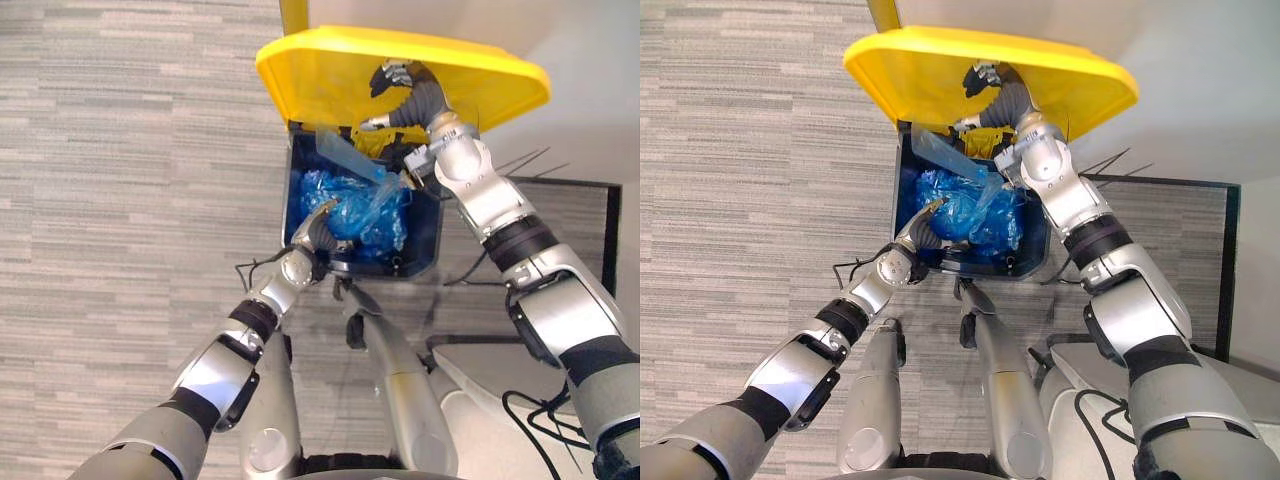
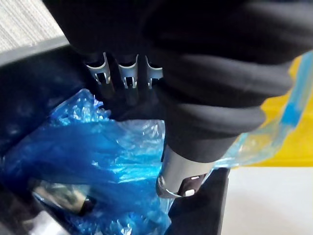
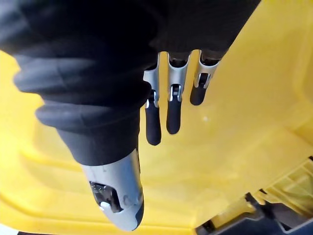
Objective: Gather rubbish on tea table into small bin, then transfer packed bag to large trash can.
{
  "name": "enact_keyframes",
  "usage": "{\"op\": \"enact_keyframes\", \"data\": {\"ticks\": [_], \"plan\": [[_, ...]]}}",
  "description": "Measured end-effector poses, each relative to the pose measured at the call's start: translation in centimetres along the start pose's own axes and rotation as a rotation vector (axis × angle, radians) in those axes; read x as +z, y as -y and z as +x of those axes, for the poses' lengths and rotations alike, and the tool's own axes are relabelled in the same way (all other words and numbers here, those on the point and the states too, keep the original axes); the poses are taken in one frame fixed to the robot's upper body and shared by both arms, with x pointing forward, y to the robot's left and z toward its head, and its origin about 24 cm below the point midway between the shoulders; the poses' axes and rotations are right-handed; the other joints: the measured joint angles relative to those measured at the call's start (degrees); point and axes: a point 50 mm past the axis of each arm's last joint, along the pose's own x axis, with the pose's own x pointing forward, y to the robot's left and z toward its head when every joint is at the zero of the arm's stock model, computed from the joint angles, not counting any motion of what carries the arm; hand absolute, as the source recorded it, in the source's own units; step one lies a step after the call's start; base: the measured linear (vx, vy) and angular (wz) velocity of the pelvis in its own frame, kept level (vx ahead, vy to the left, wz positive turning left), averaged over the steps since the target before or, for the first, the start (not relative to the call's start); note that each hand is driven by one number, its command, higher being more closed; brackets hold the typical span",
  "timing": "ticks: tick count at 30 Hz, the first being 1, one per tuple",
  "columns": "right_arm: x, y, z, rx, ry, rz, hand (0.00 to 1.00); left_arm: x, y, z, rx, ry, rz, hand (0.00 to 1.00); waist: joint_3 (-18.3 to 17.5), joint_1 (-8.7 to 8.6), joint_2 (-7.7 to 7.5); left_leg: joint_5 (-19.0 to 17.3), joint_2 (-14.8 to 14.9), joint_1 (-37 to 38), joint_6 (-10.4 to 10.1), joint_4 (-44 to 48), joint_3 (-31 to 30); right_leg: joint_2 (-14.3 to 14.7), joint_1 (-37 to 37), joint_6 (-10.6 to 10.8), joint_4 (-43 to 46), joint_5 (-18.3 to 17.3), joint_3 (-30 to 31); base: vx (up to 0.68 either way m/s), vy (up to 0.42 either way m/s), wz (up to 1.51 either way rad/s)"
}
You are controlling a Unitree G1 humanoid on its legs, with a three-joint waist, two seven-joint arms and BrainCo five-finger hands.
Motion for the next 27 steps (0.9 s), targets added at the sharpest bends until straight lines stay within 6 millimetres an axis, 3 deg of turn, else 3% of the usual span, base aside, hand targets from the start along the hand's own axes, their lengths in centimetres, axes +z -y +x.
{"op": "enact_keyframes", "data": {"ticks": [4, 6, 7, 9, 10, 11, 13, 14, 15, 16, 17, 19, 20, 21, 23, 25, 26, 27], "plan": [[-1.8, -0.2, -2.2, -0.012, -0.029, 0.036, 0.0, -3.9, -1.4, -3.1, 0.068, -0.087, -0.086, 0.0, -0.06, 0.6, -0.02, 1.41, 0.35, 5.18, -0.14, -4.0, -0.32, 0.53, 4.04, -0.08, -0.02, -1.46, -0.62, 0.05, -0.044, 0.06], [-4.5, -1.1, -4.9, -0.003, -0.107, 0.065, 0.0, -6.1, -0.7, -5.8, 0.101, -0.147, -0.196, 0.0, -2.79, 0.63, -0.02, 2.42, 0.5, 7.7, -0.14, -6.63, -0.48, 0.62, 5.64, -0.49, 0.23, -2.7, -1.34, 0.1, -0.034, 0.14], [-6.6, -1.9, -7.2, 0.012, -0.178, 0.072, 0.0, -7.8, 0.2, -8.1, 0.116, -0.208, -0.27, 0.0, -5.93, 1.05, 0.04, 2.76, 0.49, 8.56, -0.14, -8.17, -0.56, 0.56, 5.72, -0.35, 0.52, -3.37, -1.42, 0.17, -0.023, 0.06], [-8.9, -2.5, -10.2, 0.025, -0.272, 0.09, 0.0, -10.0, 0.6, -11.1, 0.153, -0.293, -0.346, 0.0, -7.05, 1.75, 0.18, 3.5, 0.43, 12.42, -0.54, -9.95, -0.22, 0.22, 8.18, -0.76, 1.91, -4.27, -1.42, 0.15, 0.014, 0.06], [-10.4, -2.9, -12.5, 0.034, -0.342, 0.115, 0.0, -11.8, 0.6, -13.6, 0.193, -0.37, -0.415, 0.0, -7.24, 1.76, 0.14, 3.58, 0.04, 15.09, -0.36, -10.16, -0.05, -0.54, 9.99, -0.48, 3.82, -5.37, -1.43, 0.08, 0.03, 0.1], [-10.9, -3.0, -13.3, 0.031, -0.367, 0.124, 0.0, -12.5, 0.5, -14.5, 0.209, -0.4, -0.436, 0.0, -7.24, 1.87, 0.12, 3.53, -0.35, 15.99, -0.25, -10.09, -0.03, -0.89, 10.64, -0.49, 4.3, -5.6, -1.4, 0.04, 0.066, 0.11], [-12.3, -3.7, -16.3, 0.03, -0.45, 0.173, 0.0, -15.1, 0.5, -18.6, 0.272, -0.532, -0.501, 0.0, -7.5, 2.06, -0.55, 3.76, -3.24, 19.04, 1.36, -10.2, 0.82, -3.28, 11.99, 0.07, 6.91, -6.17, 0.36, -0.07, 0.1, -0.09], [-12.6, -4.1, -16.9, 0.039, -0.467, 0.186, 0.0, -15.6, 0.6, -19.8, 0.288, -0.567, -0.51, 0.0, -7.7, 2.26, -0.91, 3.9, -4.09, 19.9, 1.87, -10.43, 1.61, -3.91, 12.01, 0.31, 7.72, -6.31, 1.27, -0.15, 0.127, -0.41], [-12.9, -5.0, -18.0, 0.07, -0.497, 0.21, 0.0, -16.7, 0.6, -22.2, 0.307, -0.636, -0.518, 0.0, -8.15, 2.88, -1.89, 4.3, -6.0, 21.71, 3.15, -11.18, 3.49, -5.25, 12.02, 1.19, 8.87, -6.23, 3.38, -0.17, 0.105, -0.47], [-13.1, -5.4, -18.6, 0.086, -0.513, 0.22, 0.0, -17.1, 0.6, -23.3, 0.315, -0.668, -0.518, 0.0, -8.37, 3.23, -2.28, 4.37, -6.82, 22.42, 3.53, -11.4, 4.34, -5.38, 12.13, 2.12, 8.79, -6.36, 3.94, -0.26, 0.124, -0.58], [-13.5, -5.9, -19.9, 0.106, -0.544, 0.228, 0.0, -17.8, 0.7, -25.1, 0.334, -0.724, -0.521, 0.0, -8.4, 3.6, -2.51, 4.46, -7.67, 23.34, 4.14, -11.11, 5.84, -5.89, 13.19, 4.15, 7.6, -5.29, 5.27, -0.29, 0.13, -0.45], [-14.1, -6.6, -22.1, 0.138, -0.599, 0.227, 0.0, -18.5, 0.8, -27.4, 0.355, -0.79, -0.532, 0.0, -8.67, 3.76, -2.51, 5.89, -6.93, 23.25, 5.88, -11.07, 6.97, -6.46, 14.21, 6.95, 5.4, -5.8, 4.68, -0.31, 0.102, -0.38], [-14.5, -7.2, -23.8, 0.151, -0.642, 0.248, 0.0, -18.8, 1.3, -28.7, 0.36, -0.836, -0.548, 0.0, -8.75, 3.55, -2.42, 7.23, -6.62, 22.31, 6.34, -11.18, 8.13, -7.85, 11.33, 4.71, 14.21, -7.99, 5.29, -0.32, -0.017, -0.11], [-15.0, -7.8, -26.1, 0.149, -0.712, 0.279, 0.0, -19.2, 1.6, -29.6, 0.37, -0.883, -0.565, 0.0, -9.21, 3.03, -3.29, 8.77, -6.51, 22.41, 6.14, -12.2, 7.57, -8.68, 9.93, 2.07, 26.55, -10.03, 6.07, -0.3, -0.062, 0.06], [-15.6, -9.0, -29.3, 0.156, -0.819, 0.324, 0.0, -19.2, 2.1, -30.7, 0.363, -0.913, -0.587, 0.0, -10.25, 2.04, -3.83, 11.37, -5.97, 22.31, 5.04, -15.15, 6.09, -9.73, 10.7, 1.11, 39.46, -13.55, 7.74, -0.23, -0.125, 0.31], [-16.0, -10.1, -32.1, 0.158, -0.919, 0.356, 0.0, -19.0, 3.0, -31.0, 0.346, -0.923, -0.614, 0.0, -11.67, 1.96, -4.04, 13.24, -5.01, 21.55, 3.63, -17.59, 4.94, -10.47, 15.07, 2.87, 44.08, -17.17, 10.99, -0.15, -0.161, 0.23], [-15.9, -10.9, -33.9, 0.165, -0.975, 0.368, 0.0, -18.8, 3.6, -31.0, 0.334, -0.922, -0.636, 0.0, -13.54, 2.12, -4.97, 13.92, -5.16, 19.85, 2.59, -18.61, 4.39, -11.48, 19.4, 5.34, 39.98, -18.31, 14.07, -0.13, -0.338, 0.1], [-15.6, -11.7, -35.0, 0.173, -1.011, 0.38, 0.0, -18.4, 4.0, -30.8, 0.336, -0.911, -0.654, 0.0, -16.24, 2.07, -7.06, 14.68, -5.82, 17.44, 1.3, -19.34, 4.3, -11.84, 23.81, 8.91, 28.2, -26.35, 14.96, -0.08, -0.347, -0.01]]}}
